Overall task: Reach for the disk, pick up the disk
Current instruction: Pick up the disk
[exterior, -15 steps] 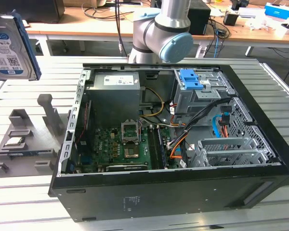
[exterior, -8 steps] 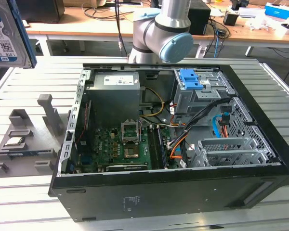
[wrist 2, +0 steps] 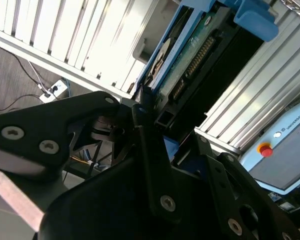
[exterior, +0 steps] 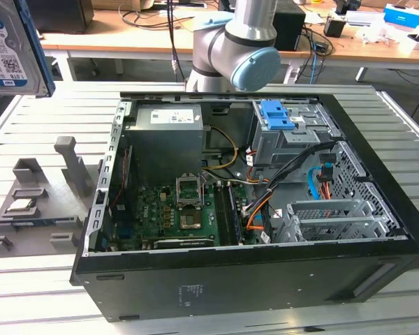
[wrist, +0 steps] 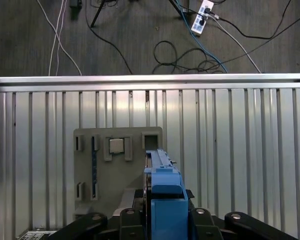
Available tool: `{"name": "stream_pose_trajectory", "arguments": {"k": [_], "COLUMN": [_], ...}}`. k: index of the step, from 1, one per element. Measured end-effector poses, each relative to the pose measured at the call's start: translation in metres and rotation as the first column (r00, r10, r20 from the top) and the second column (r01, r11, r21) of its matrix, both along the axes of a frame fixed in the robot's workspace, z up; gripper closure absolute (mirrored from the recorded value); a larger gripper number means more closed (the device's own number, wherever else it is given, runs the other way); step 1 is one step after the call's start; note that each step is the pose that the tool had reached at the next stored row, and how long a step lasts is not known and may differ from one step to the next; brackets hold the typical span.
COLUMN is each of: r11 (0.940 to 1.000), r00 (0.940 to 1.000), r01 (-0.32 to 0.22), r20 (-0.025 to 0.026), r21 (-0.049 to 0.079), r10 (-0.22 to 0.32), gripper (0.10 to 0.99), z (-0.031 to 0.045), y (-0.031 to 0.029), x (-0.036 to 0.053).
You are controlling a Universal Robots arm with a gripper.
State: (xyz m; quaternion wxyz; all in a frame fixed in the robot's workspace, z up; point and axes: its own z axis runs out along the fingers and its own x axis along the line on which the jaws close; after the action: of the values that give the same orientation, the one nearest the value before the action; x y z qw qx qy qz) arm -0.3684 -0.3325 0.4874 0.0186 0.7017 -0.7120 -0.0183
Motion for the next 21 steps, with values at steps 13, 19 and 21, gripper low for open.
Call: {"name": "stream_pose_trajectory", "arguments": {"k": [13, 19, 21], "r11": [1.0, 1.0, 1.0], "r00": [1.0, 1.0, 1.0], "r01": [0.0, 0.0, 0.0], "r20": [0.0, -0.0001, -0.0003], "r21": [-0.001, -0.001, -0.001], "r10": [0.0, 0.0, 0.0], "gripper": [0.722, 0.722, 0.722], "z": [0.0, -0.0001, 0.0], "y": [0.0, 0.0, 0.0001], "x": [0.0572, 0.0883, 0.1006]}}
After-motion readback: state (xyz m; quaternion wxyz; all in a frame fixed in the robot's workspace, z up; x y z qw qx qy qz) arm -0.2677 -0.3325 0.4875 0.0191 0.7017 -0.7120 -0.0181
